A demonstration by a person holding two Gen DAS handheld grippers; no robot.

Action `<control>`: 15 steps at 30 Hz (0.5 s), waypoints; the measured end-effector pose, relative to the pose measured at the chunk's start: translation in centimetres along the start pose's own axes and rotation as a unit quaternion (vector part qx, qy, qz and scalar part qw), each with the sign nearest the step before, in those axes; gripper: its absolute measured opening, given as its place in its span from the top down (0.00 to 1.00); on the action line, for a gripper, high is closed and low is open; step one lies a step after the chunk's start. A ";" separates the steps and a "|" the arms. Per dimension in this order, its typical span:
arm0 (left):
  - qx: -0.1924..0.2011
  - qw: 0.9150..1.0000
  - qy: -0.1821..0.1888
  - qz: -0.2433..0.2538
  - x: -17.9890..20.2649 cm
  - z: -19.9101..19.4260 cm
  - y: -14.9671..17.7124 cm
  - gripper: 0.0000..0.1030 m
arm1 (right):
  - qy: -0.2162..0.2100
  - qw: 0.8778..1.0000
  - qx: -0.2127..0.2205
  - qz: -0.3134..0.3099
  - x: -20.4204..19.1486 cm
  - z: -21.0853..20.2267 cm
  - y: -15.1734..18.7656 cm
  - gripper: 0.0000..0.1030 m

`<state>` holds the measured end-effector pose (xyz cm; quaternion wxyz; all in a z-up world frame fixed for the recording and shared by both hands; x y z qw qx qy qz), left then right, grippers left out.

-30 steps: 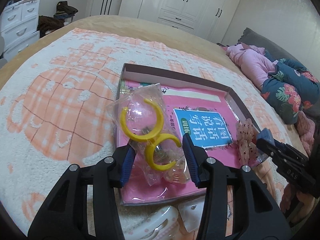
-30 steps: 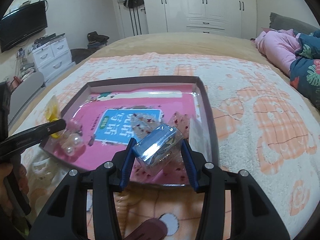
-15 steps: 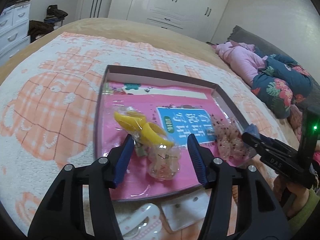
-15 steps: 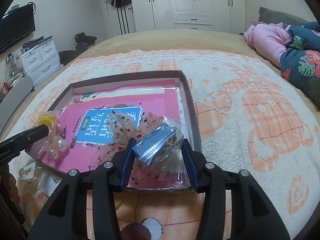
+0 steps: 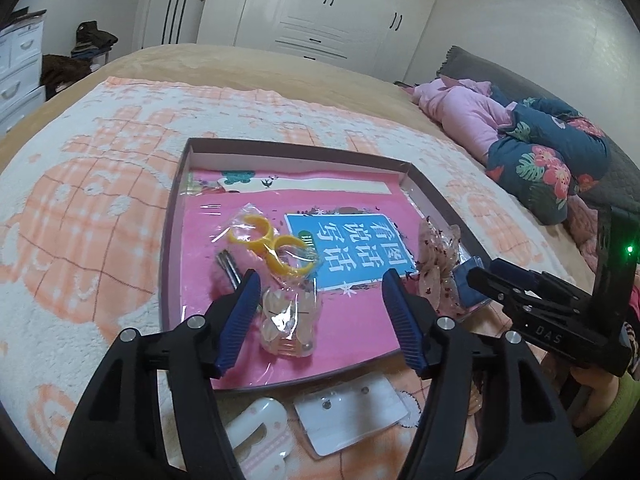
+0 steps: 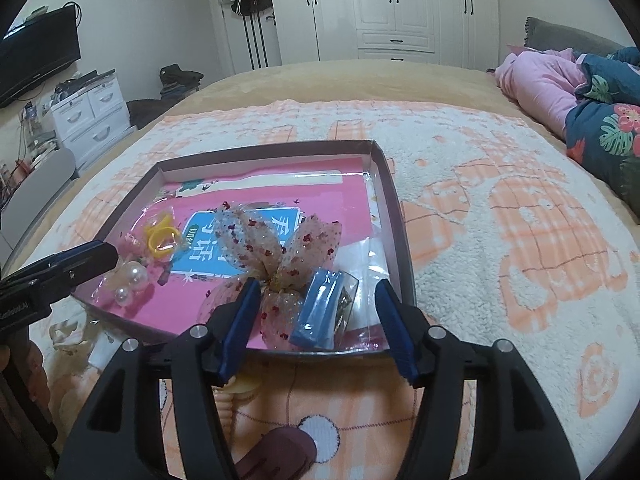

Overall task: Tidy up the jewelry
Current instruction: 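Withdraw both open tools from the box back over the bed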

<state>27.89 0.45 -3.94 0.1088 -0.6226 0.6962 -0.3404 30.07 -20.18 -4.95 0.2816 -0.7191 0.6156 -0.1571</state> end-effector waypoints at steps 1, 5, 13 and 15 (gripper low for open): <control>0.001 1.000 -0.001 -0.001 0.0 -0.2 0.1 0.45 | -0.001 1.000 0.001 0.001 0.0 -0.2 0.1 0.42; 0.005 1.000 -0.008 0.000 0.3 -0.9 0.3 0.40 | 0.000 1.000 0.008 0.003 0.2 -1.3 0.4 0.39; 0.024 1.000 -0.016 -0.007 0.8 -3.2 0.7 0.17 | 0.002 0.999 0.033 0.006 0.6 -4.3 1.0 0.30; 0.031 0.999 -0.018 -0.008 0.9 -3.8 0.7 0.13 | 0.003 0.999 0.039 0.007 0.6 -5.2 1.2 0.28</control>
Point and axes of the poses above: each gripper's, at about its wrist camera, not at the fingertips, and z roughly the way its jaws point, x to its right, y to its underside, the point moved 5 cm from there along z, roughly the way its jaws point, and after that the axes turned 10 degrees about -x, right-handed, at the moved point
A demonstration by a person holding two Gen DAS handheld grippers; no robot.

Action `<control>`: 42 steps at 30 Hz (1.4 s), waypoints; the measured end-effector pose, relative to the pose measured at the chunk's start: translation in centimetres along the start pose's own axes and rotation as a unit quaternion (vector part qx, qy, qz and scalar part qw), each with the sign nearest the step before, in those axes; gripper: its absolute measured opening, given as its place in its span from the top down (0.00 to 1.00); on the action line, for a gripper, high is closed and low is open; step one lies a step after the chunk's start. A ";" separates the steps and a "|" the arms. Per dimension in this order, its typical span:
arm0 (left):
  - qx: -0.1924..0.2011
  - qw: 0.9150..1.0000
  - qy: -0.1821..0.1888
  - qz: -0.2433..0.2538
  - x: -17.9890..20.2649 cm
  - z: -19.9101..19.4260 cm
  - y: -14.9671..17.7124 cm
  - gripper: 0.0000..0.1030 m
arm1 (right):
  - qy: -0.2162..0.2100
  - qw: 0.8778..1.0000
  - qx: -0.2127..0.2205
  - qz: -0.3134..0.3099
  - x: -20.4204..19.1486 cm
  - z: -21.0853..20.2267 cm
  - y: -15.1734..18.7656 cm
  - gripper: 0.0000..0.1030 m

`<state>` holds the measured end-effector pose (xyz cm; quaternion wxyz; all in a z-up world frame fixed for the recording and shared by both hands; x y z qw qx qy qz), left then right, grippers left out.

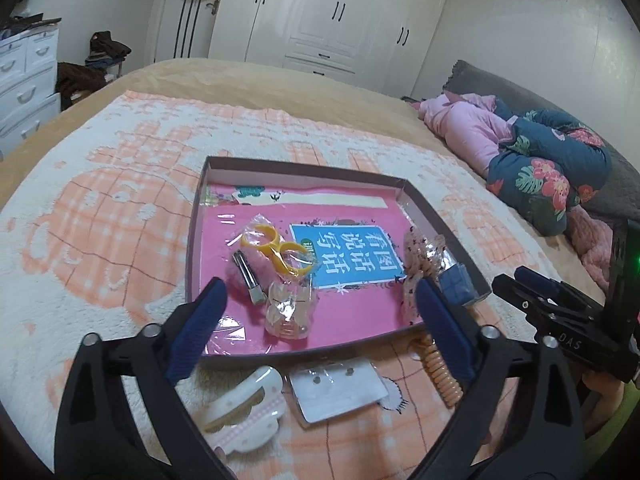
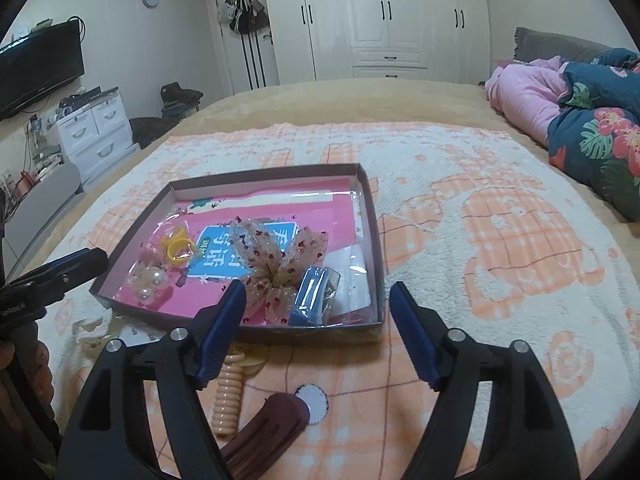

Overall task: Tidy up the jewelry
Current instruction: 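Withdraw both open tools from the box back over the bed, then grasp the white claw clip with the left tool while the right tool grasps the maroon clip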

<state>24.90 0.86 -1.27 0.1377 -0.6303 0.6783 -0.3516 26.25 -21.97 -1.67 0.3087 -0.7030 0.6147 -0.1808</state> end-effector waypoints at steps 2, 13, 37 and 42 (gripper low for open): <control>0.007 1.000 -0.003 -0.001 0.1 -0.7 0.0 0.11 | -0.001 1.000 0.003 0.001 0.1 -0.5 0.1 0.28; 0.024 1.000 -0.012 0.003 0.9 -3.6 1.4 0.11 | -0.004 1.000 0.014 -0.013 -0.9 -3.7 2.0 0.24; 0.013 0.999 -0.044 0.014 0.5 -5.6 6.2 0.11 | -0.013 0.999 0.001 -0.033 -3.6 -6.0 6.5 0.24; 0.009 0.999 -0.048 0.008 -0.1 -5.7 6.7 0.11 | -0.013 0.999 -0.003 -0.042 -4.4 -5.8 7.4 0.24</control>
Point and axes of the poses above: each gripper's, at about its wrist camera, not at the fingertips, and z roughly the way its jaws point, x to its right, y to its underside, the point moved 5 cm from there along z, roughly the way its jaws point, and after that the axes turned 10 degrees about -x, right-handed, at the moved point
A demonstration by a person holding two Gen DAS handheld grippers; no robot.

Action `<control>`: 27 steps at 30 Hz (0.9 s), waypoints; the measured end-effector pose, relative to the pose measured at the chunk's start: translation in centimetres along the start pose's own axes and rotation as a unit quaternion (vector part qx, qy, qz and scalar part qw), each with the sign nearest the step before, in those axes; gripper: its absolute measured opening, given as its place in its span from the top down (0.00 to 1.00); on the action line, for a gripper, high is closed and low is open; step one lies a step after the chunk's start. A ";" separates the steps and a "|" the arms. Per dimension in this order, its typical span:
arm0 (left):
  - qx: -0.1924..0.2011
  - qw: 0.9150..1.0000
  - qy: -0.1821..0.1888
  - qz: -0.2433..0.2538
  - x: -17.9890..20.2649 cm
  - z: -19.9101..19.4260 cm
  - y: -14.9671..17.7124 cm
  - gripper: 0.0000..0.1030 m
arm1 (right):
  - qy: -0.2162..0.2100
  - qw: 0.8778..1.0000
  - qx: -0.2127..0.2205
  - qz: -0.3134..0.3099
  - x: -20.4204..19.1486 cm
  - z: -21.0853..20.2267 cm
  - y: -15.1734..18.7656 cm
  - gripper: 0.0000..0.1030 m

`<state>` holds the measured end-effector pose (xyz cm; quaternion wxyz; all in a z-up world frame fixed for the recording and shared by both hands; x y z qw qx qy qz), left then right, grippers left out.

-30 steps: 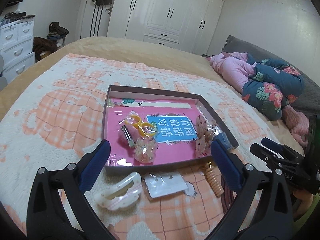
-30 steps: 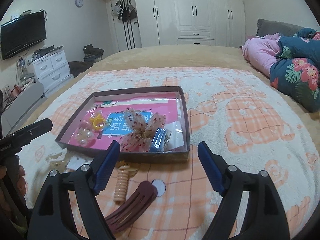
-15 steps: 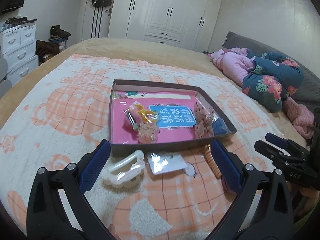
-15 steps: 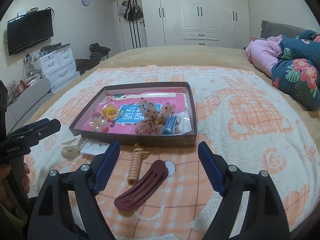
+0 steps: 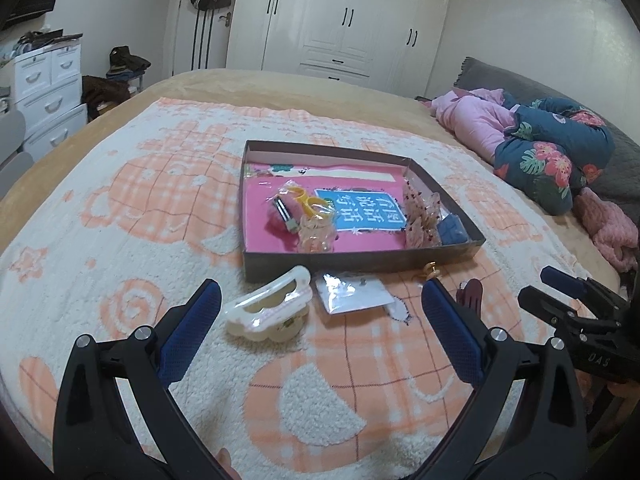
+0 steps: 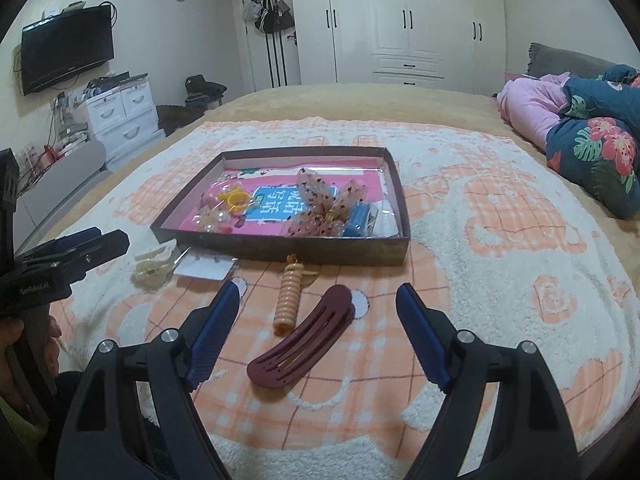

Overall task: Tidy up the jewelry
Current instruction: 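Grasp the white claw clip with the left tool while the right tool grasps the maroon clip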

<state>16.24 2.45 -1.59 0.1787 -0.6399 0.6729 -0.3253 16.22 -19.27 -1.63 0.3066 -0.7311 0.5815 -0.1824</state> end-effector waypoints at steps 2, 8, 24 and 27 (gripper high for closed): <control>-0.002 1.000 -0.003 -0.002 -0.3 0.0 0.2 0.11 | 0.000 1.000 -0.003 -0.004 -0.4 0.1 0.3 0.24; -0.010 1.000 -0.013 -0.017 -1.4 0.3 0.9 0.11 | -0.006 1.000 -0.012 -0.011 -1.3 0.5 1.1 0.24; -0.027 0.999 -0.023 -0.039 -2.7 1.4 1.8 0.11 | -0.019 0.999 -0.039 -0.027 -3.6 2.0 2.7 0.24; -0.032 0.998 -0.027 -0.038 -2.7 2.0 1.7 0.11 | -0.018 0.999 -0.045 -0.023 -3.6 2.5 2.8 0.24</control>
Point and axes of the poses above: each gripper's, at about its wrist camera, not at the fingertips, and z roughly the way its jaws point, x to its right, y to its underside, the point moved 5 cm from there along z, roughly the way its jaws point, and after that the axes turned 10 degrees about -x, right-handed, at the moved point
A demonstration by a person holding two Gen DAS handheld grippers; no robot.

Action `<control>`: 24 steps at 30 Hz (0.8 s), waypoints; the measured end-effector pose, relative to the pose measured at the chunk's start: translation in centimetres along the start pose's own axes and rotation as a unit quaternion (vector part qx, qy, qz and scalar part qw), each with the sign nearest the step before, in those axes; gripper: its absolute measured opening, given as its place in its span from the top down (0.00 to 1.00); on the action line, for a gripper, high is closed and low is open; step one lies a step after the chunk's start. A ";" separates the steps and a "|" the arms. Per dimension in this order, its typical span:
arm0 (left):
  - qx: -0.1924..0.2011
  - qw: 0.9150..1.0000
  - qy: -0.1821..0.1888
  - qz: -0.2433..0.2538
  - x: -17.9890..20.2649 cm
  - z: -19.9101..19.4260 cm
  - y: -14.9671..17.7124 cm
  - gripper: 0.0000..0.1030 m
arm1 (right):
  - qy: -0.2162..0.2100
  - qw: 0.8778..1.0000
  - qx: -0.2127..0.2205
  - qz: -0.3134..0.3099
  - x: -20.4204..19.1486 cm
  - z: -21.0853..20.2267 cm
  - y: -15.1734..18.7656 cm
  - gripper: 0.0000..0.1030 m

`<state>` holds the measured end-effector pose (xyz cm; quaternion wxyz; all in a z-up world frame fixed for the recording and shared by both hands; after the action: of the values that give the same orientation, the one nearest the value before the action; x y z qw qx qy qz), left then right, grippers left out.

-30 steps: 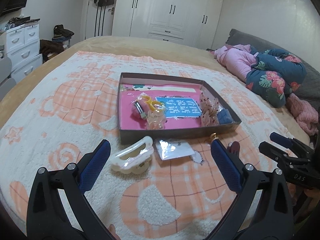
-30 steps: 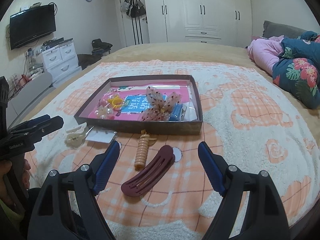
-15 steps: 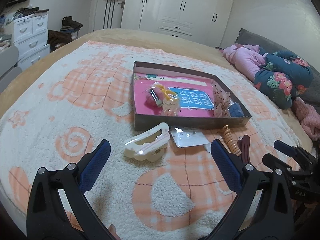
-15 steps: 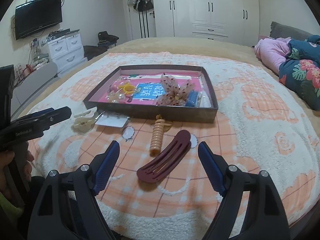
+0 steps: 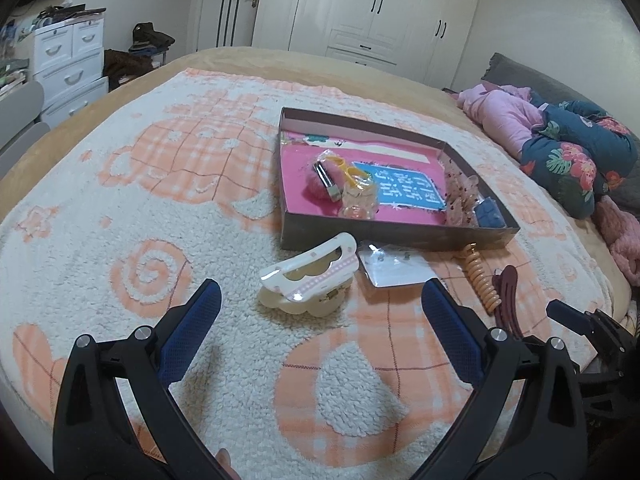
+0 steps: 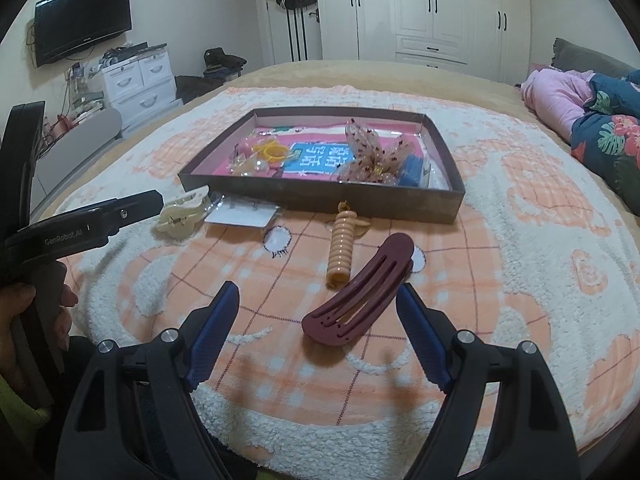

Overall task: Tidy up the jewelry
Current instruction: 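Grasp the white claw clip with the left tool while the right tool grasps the maroon clip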

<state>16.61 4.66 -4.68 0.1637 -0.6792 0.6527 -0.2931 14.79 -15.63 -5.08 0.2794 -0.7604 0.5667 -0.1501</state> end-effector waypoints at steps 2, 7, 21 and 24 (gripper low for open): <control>-0.001 1.000 0.000 0.000 0.0 0.3 -0.1 0.11 | 0.002 1.000 -0.004 0.005 0.2 0.4 0.1 0.24; -0.008 1.000 0.001 -0.005 -0.2 1.4 -0.2 0.11 | 0.011 1.000 -0.017 0.016 0.9 1.7 0.4 0.24; -0.036 0.998 0.019 -0.043 -1.5 4.4 -0.7 0.11 | 0.008 0.998 -0.035 0.045 2.1 3.9 0.3 0.20; -0.040 0.998 0.026 -0.050 -1.8 4.8 -0.9 0.11 | 0.007 0.998 -0.033 0.047 2.1 4.2 0.2 0.19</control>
<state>20.29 5.77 -8.26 0.1044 -0.7089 0.6333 -0.2924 17.56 -16.57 -8.73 0.2569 -0.7405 0.6086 -0.1233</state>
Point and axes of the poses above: each gripper's, at about its wrist camera, not at the fingertips, and z roughly the way its jaws point, x to its right, y to its underside, the point moved 5 cm from there along z, roughly the way its jaws point, and after that the axes turned 10 degrees about -x, right-handed, at the moved point
